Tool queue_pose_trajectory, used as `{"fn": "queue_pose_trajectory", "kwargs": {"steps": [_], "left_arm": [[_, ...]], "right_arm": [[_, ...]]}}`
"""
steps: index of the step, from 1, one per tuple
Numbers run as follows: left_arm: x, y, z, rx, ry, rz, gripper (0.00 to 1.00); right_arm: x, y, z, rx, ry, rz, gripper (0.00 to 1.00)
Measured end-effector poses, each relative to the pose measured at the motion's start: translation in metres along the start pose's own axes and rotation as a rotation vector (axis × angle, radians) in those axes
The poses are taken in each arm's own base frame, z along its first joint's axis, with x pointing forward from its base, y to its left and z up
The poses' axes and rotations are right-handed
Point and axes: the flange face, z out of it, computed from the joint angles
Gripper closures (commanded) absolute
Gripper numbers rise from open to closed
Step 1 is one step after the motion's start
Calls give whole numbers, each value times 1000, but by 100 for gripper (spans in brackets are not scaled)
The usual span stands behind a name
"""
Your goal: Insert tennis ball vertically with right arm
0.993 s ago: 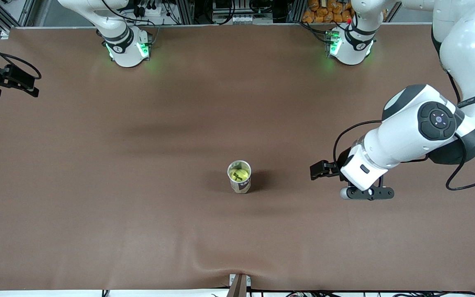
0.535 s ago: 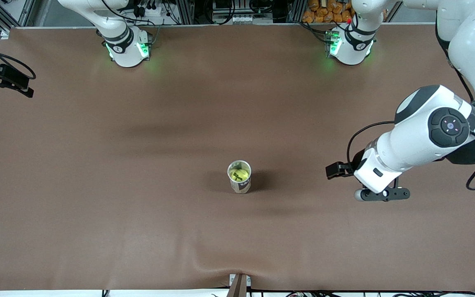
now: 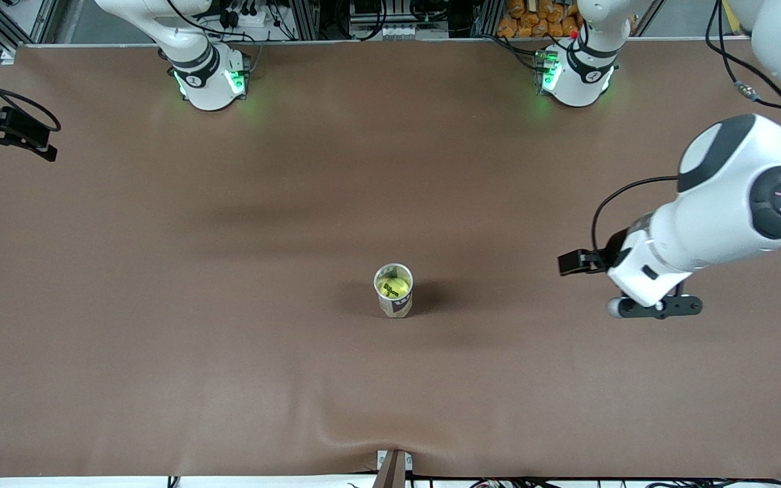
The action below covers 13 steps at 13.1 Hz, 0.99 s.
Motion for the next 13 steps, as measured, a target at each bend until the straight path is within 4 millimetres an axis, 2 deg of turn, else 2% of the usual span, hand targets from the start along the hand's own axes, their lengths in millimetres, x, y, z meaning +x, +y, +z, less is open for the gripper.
{"fn": "queue_pose_trajectory", "kwargs": {"steps": [3, 5, 7, 9, 13], "left_arm": [[-9, -46, -50, -50, 32, -23, 0], [-22, -60, -80, -11, 73, -24, 0], [-34, -61, -88, 24, 68, -36, 0], [-45, -71, -92, 53, 63, -60, 0], [-95, -82, -115, 106, 84, -98, 0]], "right_arm": [[0, -2, 1, 0, -2, -4, 0], [0, -8, 0, -1, 0, -15, 0], [0, -10, 0, -2, 0, -18, 0], [0, -10, 1, -2, -1, -18, 0], [0, -10, 1, -2, -2, -19, 0]]}}
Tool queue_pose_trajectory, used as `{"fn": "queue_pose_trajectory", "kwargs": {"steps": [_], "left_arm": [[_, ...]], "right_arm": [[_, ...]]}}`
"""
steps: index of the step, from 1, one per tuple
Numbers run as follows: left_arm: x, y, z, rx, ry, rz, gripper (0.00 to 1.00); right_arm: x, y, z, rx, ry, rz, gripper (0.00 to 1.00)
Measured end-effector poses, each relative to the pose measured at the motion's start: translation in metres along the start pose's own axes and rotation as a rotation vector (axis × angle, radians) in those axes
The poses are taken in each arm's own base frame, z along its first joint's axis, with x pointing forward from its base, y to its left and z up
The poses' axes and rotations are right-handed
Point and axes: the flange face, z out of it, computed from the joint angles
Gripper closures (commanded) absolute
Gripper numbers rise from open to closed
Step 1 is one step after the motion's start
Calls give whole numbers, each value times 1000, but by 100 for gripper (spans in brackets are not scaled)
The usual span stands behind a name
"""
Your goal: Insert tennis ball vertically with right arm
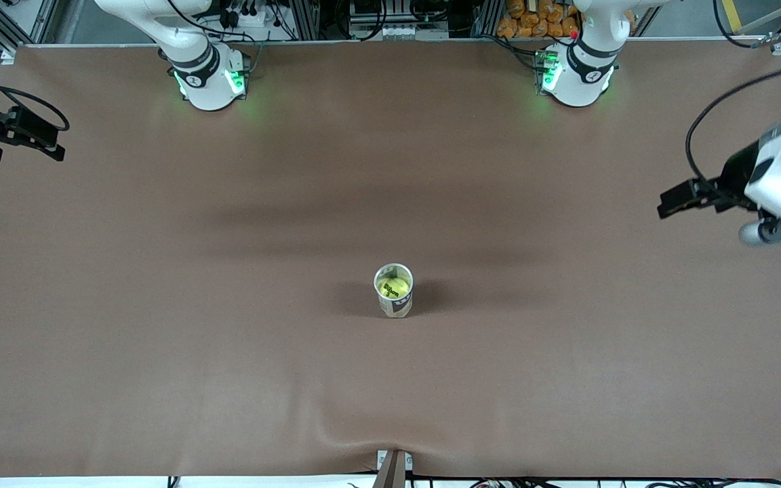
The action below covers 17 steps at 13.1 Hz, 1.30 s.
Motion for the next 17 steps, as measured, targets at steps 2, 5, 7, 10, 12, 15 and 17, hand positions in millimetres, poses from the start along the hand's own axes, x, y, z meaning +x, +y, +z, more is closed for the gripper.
{"fn": "queue_pose_trajectory", "kwargs": {"steps": [2, 5, 7, 10, 12, 15, 17], "left_arm": [[-29, -19, -16, 17, 19, -32, 0], [-67, -35, -21, 30, 19, -52, 0], [-85, -39, -24, 29, 22, -57, 0], [-99, -49, -30, 25, 28, -73, 0], [-102, -50, -33, 24, 32, -70, 0], [-107, -43, -35, 27, 31, -38, 0], [-110, -41, -41, 28, 43, 18, 0]], "right_arm": [[0, -3, 0, 0, 0, -5, 0], [0, -11, 0, -1, 0, -10, 0], [0, -17, 0, -2, 0, -4, 0], [0, -23, 0, -3, 0, 2, 0], [0, -24, 0, -3, -1, 3, 0], [2, -24, 4, -3, -8, 5, 0], [3, -24, 6, -3, -11, 6, 0]]}}
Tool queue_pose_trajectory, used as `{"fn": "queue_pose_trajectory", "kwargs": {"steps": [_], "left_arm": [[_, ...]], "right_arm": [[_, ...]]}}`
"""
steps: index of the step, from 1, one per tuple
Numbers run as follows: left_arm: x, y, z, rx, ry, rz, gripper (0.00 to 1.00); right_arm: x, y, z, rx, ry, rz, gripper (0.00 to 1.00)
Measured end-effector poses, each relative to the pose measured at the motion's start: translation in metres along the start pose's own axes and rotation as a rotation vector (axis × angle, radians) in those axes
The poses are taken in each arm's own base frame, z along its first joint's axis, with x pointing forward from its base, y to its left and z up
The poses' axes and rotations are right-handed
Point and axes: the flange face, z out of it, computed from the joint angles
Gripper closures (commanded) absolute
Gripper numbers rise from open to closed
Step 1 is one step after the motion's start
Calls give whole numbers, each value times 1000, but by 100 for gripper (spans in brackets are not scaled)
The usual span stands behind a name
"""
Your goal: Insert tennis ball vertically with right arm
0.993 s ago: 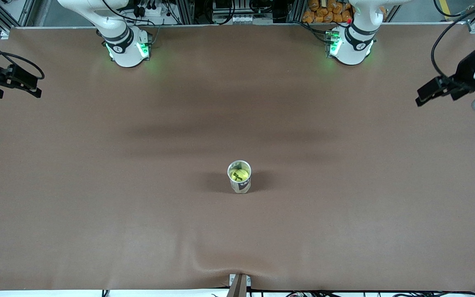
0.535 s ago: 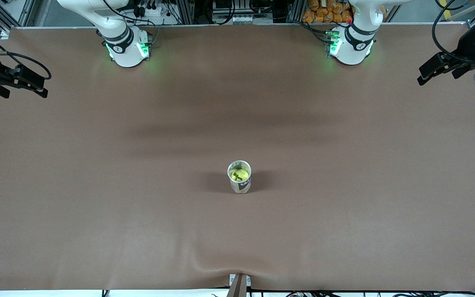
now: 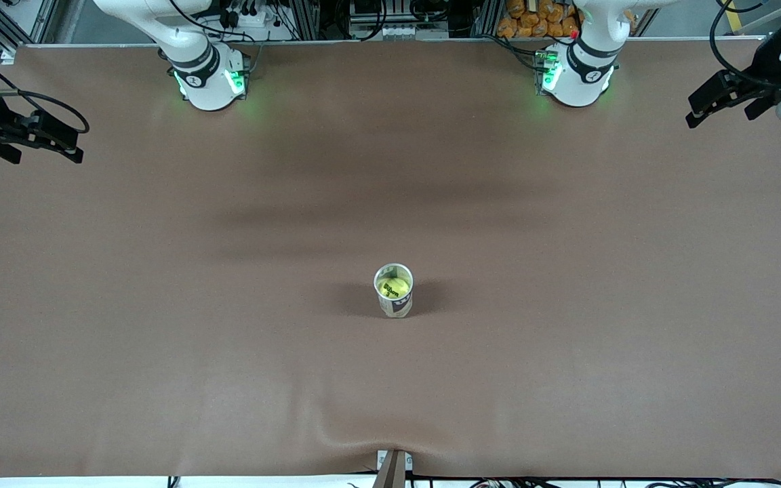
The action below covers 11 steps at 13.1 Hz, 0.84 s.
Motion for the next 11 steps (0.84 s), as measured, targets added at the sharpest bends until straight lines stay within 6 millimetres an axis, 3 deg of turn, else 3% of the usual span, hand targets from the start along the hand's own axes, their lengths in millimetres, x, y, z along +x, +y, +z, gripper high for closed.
{"fn": "queue_pose_trajectory", "kwargs": {"steps": [6, 11], "left_arm": [[4, 12, -24, 0, 3, 43, 0], [23, 9, -24, -2, -40, 29, 0]], "right_arm": [[0, 0, 0, 0, -1, 2, 0], [0, 3, 0, -1, -1, 9, 0]]}}
